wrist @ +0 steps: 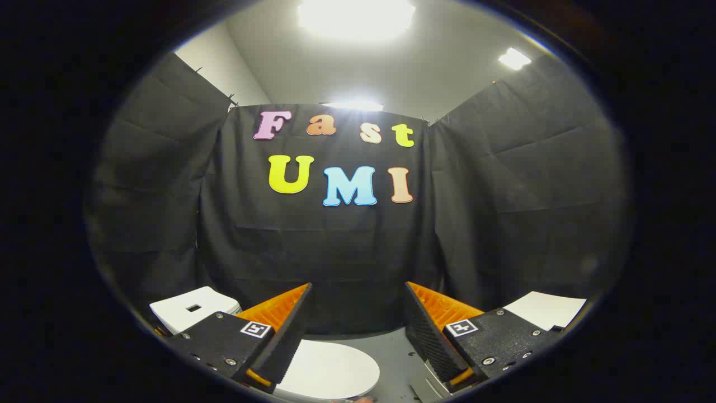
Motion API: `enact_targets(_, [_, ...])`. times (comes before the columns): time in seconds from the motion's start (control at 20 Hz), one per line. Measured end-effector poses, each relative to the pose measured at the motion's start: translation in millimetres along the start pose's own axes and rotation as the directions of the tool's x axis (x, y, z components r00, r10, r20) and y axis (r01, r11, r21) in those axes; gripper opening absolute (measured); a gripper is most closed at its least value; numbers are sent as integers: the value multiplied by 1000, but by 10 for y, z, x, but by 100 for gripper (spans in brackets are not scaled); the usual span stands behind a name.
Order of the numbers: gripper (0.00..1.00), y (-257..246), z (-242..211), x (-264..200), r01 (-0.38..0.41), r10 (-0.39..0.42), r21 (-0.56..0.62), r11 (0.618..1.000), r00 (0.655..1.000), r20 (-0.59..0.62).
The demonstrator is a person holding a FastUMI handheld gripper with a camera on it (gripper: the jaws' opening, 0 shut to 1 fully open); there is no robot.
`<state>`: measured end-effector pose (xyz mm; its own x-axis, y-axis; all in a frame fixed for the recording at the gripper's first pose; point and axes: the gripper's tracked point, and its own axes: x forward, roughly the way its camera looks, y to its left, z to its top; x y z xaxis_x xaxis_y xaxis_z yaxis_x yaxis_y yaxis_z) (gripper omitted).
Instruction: Open the toilet lid.
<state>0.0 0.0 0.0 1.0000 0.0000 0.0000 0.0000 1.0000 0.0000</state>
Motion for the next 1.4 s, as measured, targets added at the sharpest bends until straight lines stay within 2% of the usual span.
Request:
enact_targets(0.55, [97,4,-57,10,-9,9,31,999,1000,-12])
enact_targets(0.85, [97,-97,-166,41,22,-20,47,999,999,-46])
enact_targets(1.2, [97,-257,-539,105,77,-54,176,981,990,-133])
enact_targets(1.4, [96,-389,-825,136,108,-49,319,942,981,-186])
